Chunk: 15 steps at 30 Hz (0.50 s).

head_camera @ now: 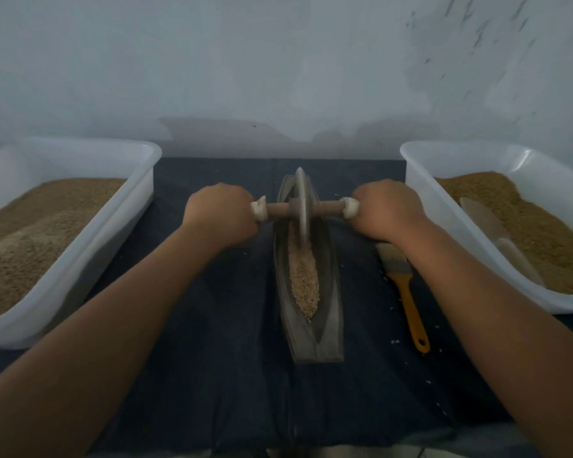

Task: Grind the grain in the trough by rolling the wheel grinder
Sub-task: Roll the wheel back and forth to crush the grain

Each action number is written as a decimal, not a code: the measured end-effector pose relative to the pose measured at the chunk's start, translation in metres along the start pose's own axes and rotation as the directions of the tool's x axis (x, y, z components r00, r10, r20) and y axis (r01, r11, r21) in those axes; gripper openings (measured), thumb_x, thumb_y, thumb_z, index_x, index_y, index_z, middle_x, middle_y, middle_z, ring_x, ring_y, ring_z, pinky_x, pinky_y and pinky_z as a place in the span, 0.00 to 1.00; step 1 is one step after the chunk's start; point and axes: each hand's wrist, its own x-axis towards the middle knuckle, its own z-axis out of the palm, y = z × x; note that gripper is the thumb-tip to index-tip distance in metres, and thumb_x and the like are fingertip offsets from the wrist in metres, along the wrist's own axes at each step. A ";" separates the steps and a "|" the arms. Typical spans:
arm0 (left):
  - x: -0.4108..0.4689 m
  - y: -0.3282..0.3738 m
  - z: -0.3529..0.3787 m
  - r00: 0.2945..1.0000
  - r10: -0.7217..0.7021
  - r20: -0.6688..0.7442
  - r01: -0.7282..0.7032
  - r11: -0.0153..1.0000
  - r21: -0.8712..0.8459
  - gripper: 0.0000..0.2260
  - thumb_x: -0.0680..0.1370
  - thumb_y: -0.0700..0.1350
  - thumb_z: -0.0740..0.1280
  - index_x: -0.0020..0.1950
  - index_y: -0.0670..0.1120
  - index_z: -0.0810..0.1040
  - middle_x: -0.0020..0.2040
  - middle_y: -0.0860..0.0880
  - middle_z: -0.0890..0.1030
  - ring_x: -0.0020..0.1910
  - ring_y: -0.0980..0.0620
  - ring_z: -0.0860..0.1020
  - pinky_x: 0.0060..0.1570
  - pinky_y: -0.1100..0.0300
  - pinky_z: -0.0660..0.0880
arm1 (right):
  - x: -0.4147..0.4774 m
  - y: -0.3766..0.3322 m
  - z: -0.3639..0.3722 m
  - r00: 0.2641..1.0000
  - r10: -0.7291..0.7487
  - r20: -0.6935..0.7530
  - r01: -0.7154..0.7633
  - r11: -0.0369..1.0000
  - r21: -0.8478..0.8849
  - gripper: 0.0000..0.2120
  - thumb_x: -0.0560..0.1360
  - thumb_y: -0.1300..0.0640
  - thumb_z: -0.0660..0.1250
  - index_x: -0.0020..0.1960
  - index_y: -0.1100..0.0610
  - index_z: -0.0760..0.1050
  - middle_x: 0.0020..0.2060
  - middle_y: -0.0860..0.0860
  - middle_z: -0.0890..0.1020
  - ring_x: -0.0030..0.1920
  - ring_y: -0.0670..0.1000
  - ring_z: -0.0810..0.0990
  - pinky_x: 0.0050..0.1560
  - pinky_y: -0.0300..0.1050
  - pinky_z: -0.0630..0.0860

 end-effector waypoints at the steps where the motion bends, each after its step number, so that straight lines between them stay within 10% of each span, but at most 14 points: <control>1: -0.010 0.000 -0.001 1.000 0.025 0.016 -0.025 1.000 0.009 0.09 0.73 0.54 0.65 0.36 0.51 0.74 0.35 0.52 0.78 0.33 0.49 0.76 0.35 0.56 0.73 | -0.007 0.001 0.001 0.999 -0.001 0.045 0.000 1.000 0.008 0.16 0.77 0.42 0.66 0.34 0.48 0.75 0.31 0.47 0.79 0.32 0.49 0.78 0.38 0.51 0.80; 7: -0.097 -0.011 -0.002 0.947 0.294 -0.128 -0.279 0.953 0.120 0.15 0.69 0.59 0.66 0.30 0.55 0.63 0.25 0.57 0.66 0.22 0.58 0.63 0.26 0.64 0.53 | -0.094 0.017 -0.017 0.886 -0.183 0.426 0.083 0.966 0.243 0.12 0.64 0.34 0.65 0.45 0.33 0.77 0.38 0.28 0.80 0.37 0.35 0.81 0.33 0.39 0.73; 15: -0.008 -0.008 0.013 0.997 0.012 -0.072 -0.012 1.000 0.002 0.12 0.70 0.57 0.64 0.33 0.50 0.73 0.31 0.53 0.76 0.30 0.50 0.75 0.31 0.59 0.69 | -0.020 -0.005 0.003 0.997 -0.028 -0.075 0.024 0.998 -0.060 0.16 0.78 0.42 0.68 0.35 0.47 0.70 0.30 0.45 0.75 0.29 0.46 0.72 0.30 0.42 0.61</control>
